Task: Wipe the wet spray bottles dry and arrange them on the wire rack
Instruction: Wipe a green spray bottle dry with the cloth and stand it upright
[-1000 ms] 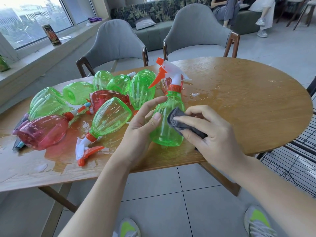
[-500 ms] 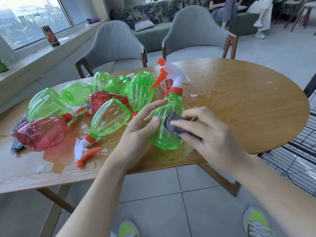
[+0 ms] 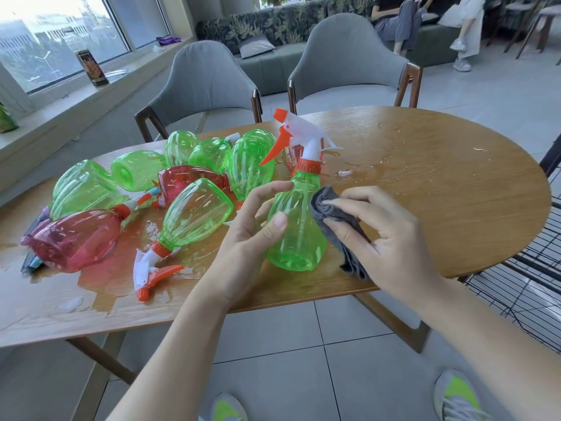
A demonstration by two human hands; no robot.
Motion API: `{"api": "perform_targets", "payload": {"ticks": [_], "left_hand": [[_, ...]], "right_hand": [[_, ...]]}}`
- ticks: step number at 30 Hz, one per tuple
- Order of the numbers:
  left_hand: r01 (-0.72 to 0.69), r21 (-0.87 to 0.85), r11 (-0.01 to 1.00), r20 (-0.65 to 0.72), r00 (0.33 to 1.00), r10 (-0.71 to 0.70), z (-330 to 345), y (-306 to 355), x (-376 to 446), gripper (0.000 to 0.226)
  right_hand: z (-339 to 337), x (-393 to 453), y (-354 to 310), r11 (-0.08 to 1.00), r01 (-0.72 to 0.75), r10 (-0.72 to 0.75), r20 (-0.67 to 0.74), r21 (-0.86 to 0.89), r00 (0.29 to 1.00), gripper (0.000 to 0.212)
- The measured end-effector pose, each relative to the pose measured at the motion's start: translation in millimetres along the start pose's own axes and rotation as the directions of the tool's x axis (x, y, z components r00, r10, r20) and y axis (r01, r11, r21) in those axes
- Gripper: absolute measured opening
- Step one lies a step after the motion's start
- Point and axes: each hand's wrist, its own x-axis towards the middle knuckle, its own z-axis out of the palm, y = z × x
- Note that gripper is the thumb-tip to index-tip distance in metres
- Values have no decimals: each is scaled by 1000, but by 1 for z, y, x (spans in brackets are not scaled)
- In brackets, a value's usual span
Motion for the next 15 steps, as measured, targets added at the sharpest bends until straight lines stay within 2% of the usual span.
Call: {"api": "perform_targets", "payload": {"ticks": [3, 7, 10, 13, 15], "left_hand": [[-2, 46, 999, 20, 1000, 1, 2, -1, 0, 51], [10, 42, 999, 20, 1000, -11, 4, -1, 1, 51], [14, -2, 1000, -3, 1000, -14, 4, -4, 2, 53], [23, -4, 1000, -24, 999, -23, 3, -4, 2, 65], [28, -31, 999, -2, 1000, -28, 3, -3, 2, 63]], "right_hand": [[-2, 8, 0, 1000, -16, 16, -31, -4, 999, 22], [-1, 11, -2, 997, -70, 73, -70, 38, 995, 20], [3, -2, -6, 998, -41, 42, -28, 49, 999, 21], [6, -12, -9, 999, 14, -15, 25, 48, 1000, 23], [4, -9, -8, 999, 18, -19, 16, 41, 1000, 22]]}}
